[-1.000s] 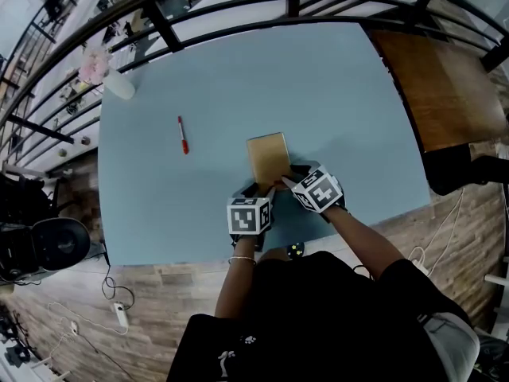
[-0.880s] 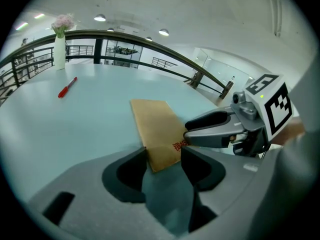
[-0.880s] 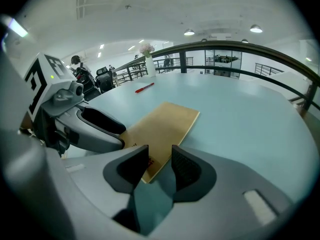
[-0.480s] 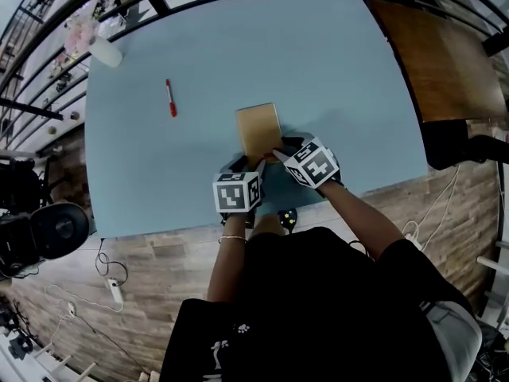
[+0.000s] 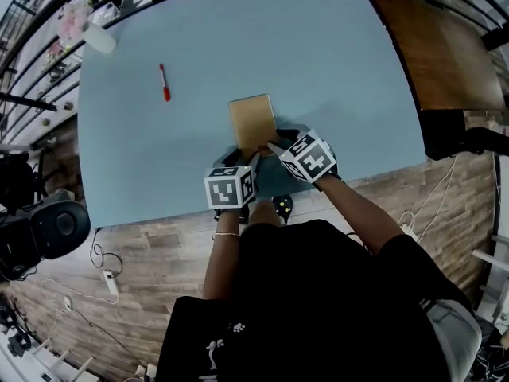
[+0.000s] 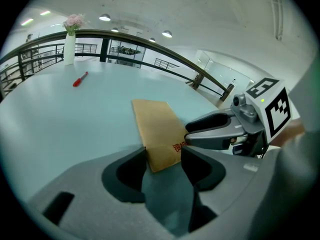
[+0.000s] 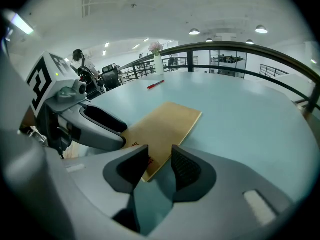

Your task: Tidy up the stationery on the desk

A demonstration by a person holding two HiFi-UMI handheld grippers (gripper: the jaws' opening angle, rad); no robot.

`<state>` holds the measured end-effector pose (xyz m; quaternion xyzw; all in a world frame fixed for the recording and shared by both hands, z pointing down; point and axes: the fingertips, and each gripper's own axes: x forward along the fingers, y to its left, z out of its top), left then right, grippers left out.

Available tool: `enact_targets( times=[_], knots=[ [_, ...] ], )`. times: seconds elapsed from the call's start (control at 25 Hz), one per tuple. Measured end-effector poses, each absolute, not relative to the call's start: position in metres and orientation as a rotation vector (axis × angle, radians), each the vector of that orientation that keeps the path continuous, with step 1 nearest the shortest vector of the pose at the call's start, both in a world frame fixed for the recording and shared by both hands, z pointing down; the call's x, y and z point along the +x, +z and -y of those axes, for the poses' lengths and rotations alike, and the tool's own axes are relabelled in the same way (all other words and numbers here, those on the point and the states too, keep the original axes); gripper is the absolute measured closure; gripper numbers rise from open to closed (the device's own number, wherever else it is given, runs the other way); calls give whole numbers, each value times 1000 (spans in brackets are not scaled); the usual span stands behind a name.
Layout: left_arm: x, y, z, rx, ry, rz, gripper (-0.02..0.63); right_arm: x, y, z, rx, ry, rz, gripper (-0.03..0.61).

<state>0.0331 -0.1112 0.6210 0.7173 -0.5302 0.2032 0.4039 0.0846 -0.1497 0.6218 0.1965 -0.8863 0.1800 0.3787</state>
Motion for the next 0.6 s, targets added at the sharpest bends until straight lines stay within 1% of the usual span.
enact_targets(
  times=[0.6],
  knots=[
    [31, 624, 81, 1807, 504, 1354, 393, 83, 625, 116, 470, 452, 2265, 430]
  ],
)
